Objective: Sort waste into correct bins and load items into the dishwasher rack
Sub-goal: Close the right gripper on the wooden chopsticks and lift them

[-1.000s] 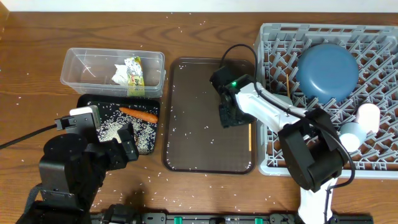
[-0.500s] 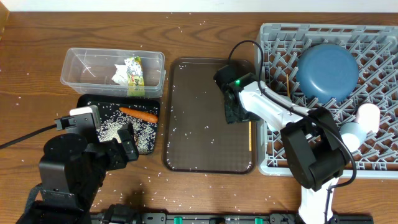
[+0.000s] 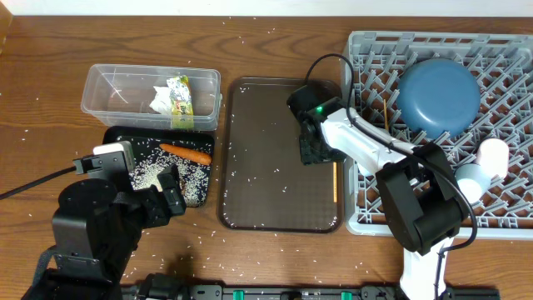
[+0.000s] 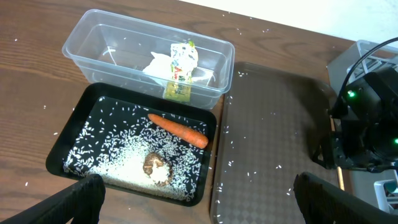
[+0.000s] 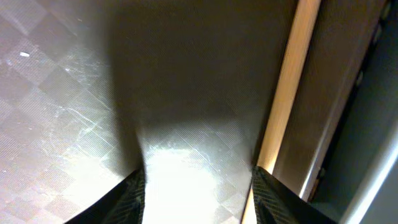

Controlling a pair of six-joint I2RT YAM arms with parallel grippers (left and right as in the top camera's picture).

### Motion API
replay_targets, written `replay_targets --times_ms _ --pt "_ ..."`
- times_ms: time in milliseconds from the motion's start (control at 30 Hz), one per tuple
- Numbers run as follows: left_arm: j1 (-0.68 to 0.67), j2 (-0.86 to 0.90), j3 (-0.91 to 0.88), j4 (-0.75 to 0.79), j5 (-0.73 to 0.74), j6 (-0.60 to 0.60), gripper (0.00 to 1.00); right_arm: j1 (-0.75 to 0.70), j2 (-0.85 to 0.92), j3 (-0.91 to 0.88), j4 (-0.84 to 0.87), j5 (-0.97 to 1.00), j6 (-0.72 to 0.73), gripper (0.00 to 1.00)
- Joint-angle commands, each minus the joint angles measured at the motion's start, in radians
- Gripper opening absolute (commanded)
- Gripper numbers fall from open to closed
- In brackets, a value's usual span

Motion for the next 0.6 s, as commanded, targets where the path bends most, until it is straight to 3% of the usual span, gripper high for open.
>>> replay_targets --times_ms 0,167,567 --pt "0.0 0.001 -0.001 0.001 -0.001 -0.005 0.98 -0.006 0.044 -0.031 -0.027 0.08 0.06 0.53" --pt "0.0 0.001 -0.001 0.001 -0.001 -0.005 0.98 -0.008 0.044 -0.036 -0.035 0.128 0.073 0.57" --pt "0.0 0.001 -0.001 0.001 -0.001 -0.005 0.98 -0.004 0.044 -0.166 0.105 -0.061 0.08 0.58"
